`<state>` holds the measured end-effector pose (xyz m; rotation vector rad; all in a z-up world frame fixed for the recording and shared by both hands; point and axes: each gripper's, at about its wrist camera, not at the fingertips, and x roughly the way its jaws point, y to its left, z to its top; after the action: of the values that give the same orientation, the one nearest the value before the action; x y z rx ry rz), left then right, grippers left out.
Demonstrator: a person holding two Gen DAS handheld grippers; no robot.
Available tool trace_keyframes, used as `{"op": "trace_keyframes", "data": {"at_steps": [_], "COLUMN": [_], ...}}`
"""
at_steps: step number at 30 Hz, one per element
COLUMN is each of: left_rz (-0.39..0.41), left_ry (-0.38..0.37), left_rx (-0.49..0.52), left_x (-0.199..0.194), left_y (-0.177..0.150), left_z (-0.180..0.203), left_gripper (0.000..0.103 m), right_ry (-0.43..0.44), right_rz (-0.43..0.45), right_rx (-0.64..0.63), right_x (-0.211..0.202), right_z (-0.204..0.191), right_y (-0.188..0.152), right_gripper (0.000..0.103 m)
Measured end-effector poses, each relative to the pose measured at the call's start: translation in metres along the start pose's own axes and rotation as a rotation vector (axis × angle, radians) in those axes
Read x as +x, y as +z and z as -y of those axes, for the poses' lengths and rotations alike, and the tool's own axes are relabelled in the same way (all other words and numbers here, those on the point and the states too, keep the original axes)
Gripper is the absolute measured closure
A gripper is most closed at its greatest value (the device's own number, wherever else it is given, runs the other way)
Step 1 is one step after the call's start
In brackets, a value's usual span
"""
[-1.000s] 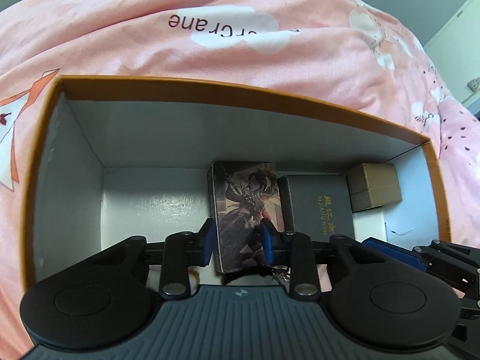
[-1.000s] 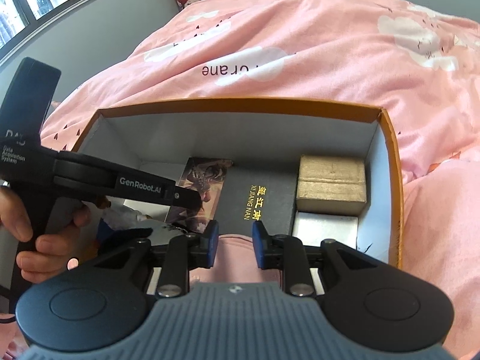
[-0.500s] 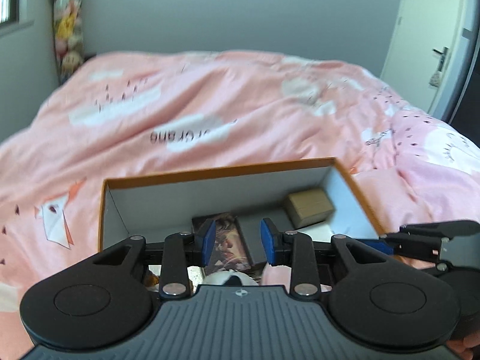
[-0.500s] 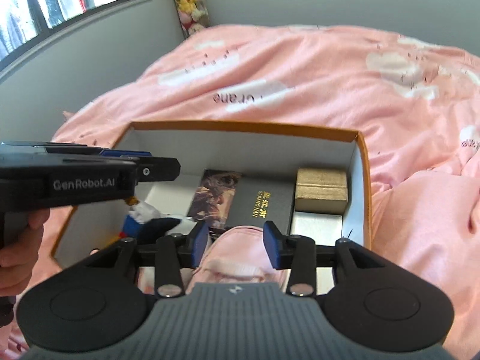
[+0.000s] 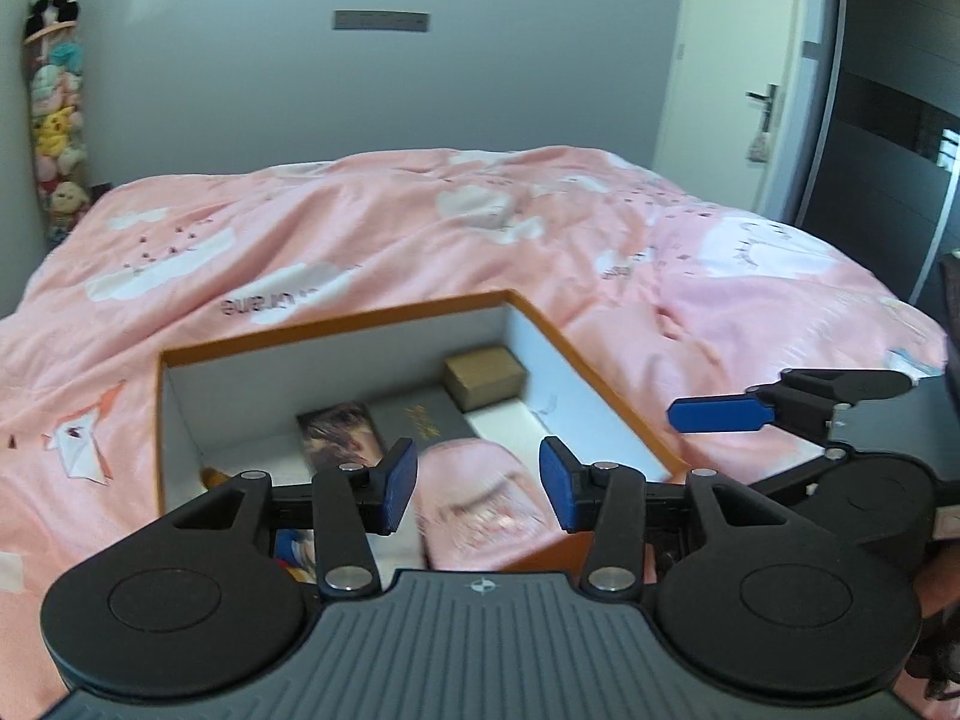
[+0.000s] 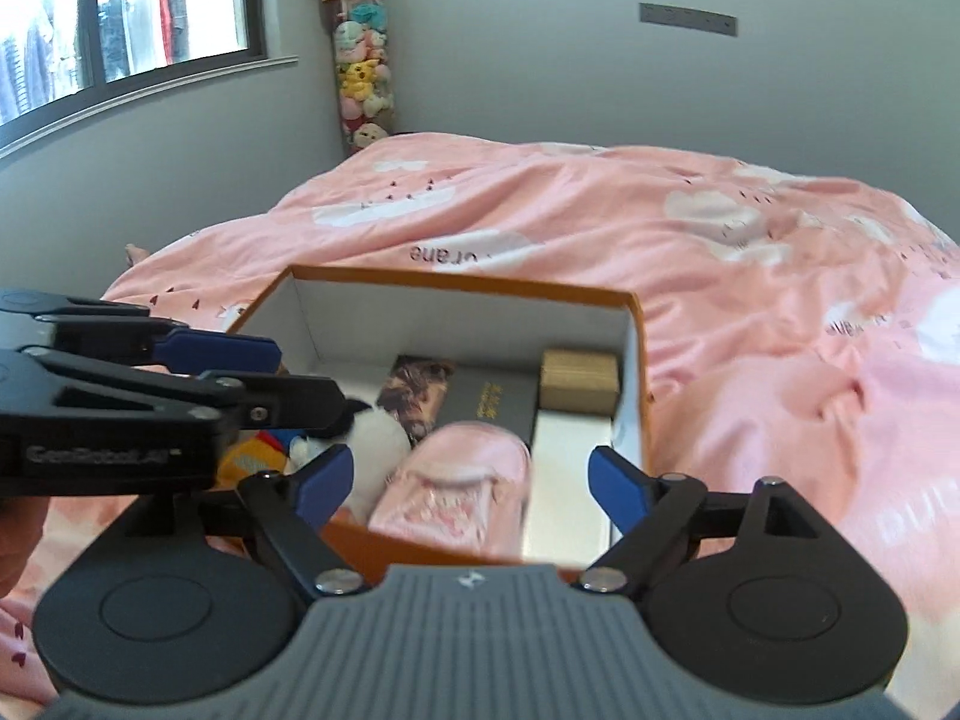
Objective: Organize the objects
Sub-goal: 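Lift both tools out of the shoebox toward the toys beside it, then grasp the crocheted red-orange flower toy with the left tool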
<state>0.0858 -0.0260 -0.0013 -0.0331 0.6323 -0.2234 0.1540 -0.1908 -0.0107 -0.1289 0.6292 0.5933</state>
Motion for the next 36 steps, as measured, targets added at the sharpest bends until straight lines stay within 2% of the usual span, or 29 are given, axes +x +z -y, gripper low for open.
{"op": "trace_keyframes", "data": {"at_steps": [4,8,11,13,16,18,20,26,30,34,36], "left_rz": [-0.034,-0.087,-0.163,-0.217,-0.293,-0.33,-0.363,-0.36,-0.387,-0.416,-0.416], "left_ry": [-0.027,-0.038,-0.091,-0.13,-0.159,-0.162,-0.158,-0.165,-0.158,-0.154,-0.145], "left_rx": [0.013,0.006,0.021,0.019,0.007,0.023,0.052,0.107,0.093,0.118,0.134], "left_x": [0.0,0.004,0.012,0.021,0.036,0.045,0.052,0.063,0.076,0.082,0.082], "left_y": [-0.014,-0.032,-0.047,-0.056,-0.066,-0.073,-0.078,-0.083,-0.087,-0.092,-0.093], "left_z": [0.007,0.007,0.006,0.007,0.01,0.015,0.023,0.042,0.044,0.049,0.051], "left_gripper": [0.051,0.051,0.051,0.051,0.051,0.05,0.044,0.038,0.035,0.036,0.04], "right_ry": [-0.044,-0.11,-0.16,-0.179,-0.165,-0.15,-0.133,-0.115,-0.101,-0.09,-0.085], "right_rz": [-0.013,-0.094,-0.162,-0.19,-0.219,-0.23,-0.23,-0.246,-0.245,-0.247,-0.251], "right_rx": [0.02,0.043,0.106,0.159,0.208,0.207,0.199,0.211,0.225,0.225,0.224], "right_x": [-0.007,-0.006,-0.005,-0.002,0.003,0.006,0.007,0.015,0.016,0.021,0.024], "right_z": [0.004,0.01,0.024,0.035,0.043,0.042,0.04,0.041,0.042,0.043,0.043], "right_y": [-0.018,-0.037,-0.055,-0.065,-0.077,-0.081,-0.084,-0.092,-0.095,-0.094,-0.095], "right_gripper": [0.017,0.018,0.023,0.034,0.042,0.044,0.044,0.045,0.045,0.045,0.045]}}
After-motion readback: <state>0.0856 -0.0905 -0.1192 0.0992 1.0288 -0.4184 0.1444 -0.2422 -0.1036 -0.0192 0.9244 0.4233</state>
